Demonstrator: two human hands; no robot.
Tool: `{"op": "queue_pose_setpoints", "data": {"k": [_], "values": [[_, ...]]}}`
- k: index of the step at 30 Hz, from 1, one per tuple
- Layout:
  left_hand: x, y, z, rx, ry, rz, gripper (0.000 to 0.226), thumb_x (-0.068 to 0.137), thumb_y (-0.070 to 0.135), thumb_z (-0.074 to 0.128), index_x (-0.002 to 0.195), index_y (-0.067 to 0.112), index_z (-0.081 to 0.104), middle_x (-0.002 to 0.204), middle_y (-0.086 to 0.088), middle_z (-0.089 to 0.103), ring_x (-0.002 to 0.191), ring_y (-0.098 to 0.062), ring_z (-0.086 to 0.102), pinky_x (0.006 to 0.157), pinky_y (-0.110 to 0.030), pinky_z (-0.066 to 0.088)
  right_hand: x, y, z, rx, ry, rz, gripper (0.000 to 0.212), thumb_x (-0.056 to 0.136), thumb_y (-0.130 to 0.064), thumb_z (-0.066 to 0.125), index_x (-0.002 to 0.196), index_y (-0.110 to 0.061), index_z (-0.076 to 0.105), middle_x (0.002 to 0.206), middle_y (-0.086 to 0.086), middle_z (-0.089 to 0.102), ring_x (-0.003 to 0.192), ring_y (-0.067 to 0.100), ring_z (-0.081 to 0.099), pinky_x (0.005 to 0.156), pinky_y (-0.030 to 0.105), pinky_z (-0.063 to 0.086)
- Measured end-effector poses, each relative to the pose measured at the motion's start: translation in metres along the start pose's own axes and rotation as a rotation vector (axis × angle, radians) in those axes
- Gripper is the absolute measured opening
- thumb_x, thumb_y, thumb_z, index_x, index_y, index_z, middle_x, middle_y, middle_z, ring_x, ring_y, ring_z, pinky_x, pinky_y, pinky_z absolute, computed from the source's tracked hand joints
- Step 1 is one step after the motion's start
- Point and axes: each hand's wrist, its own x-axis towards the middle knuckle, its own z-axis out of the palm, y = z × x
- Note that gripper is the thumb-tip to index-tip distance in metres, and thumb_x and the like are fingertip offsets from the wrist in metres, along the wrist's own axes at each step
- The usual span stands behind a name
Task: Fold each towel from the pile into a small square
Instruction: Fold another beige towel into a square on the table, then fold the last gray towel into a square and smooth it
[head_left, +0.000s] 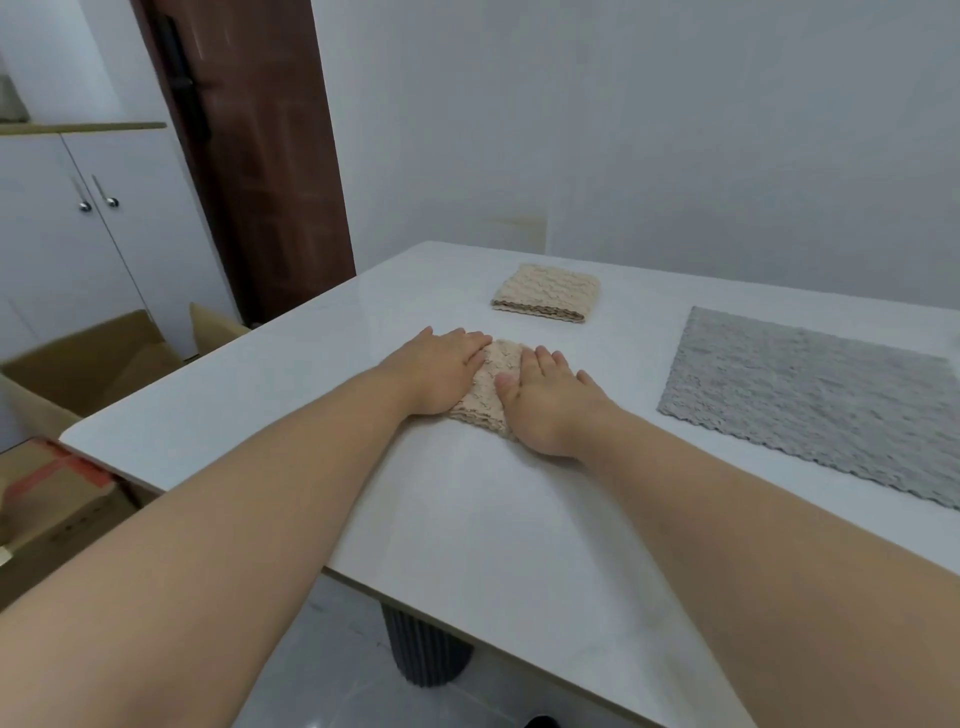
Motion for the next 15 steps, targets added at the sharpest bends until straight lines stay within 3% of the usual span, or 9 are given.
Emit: {"op": "queue_pose_setpoints", "data": {"k": [3,7,11,15], "values": [[-0.002,0.009,-0.011,0.113,-0.021,-0.034,0.052,0.110,0.032,0.019,0.160,0.018,0.019,0.165,-0.004,0.028,0.153,-0.017,0.021,0.126,-0.040,0.001,-0.004,-0.001,-0.008,0.110,0.008,-0.003,0.067,0.108,-0.047,0.011,0.161,-0.008,-0.004,0.170,0.007,-0.007,0.156,0.022,-0.008,0.126,0.045,-0.001],[-0.016,0.045,-0.033,0.098,0.132,-0.076,0.058,0.109,0.026,0.024,0.162,0.011,0.006,0.170,-0.006,0.011,0.156,-0.018,0.009,0.127,-0.036,0.000,-0.033,0.020,-0.031,0.242,0.242,-0.068,0.059,0.111,-0.036,0.020,0.161,-0.008,0.009,0.170,0.006,0.004,0.156,0.018,0.003,0.125,0.035,0.005],[-0.035,0.111,-0.044,0.055,0.205,0.003,0.058,0.106,0.014,0.032,0.161,0.013,0.012,0.169,-0.002,0.012,0.155,-0.018,0.009,0.124,-0.030,0.003,-0.071,0.067,-0.055,0.211,0.341,-0.053,0.055,0.110,-0.032,0.029,0.161,-0.015,0.019,0.169,-0.001,0.014,0.155,0.013,0.010,0.122,0.031,0.010],[-0.030,0.184,-0.030,0.017,0.206,0.150,0.053,0.100,0.009,0.040,0.153,0.014,0.033,0.164,-0.004,0.027,0.149,-0.022,0.025,0.121,-0.034,0.015,-0.115,0.127,-0.072,0.227,0.387,0.075,0.052,0.108,-0.030,0.037,0.159,-0.020,0.030,0.165,-0.002,0.029,0.150,0.019,0.028,0.118,0.029,0.022]]}}
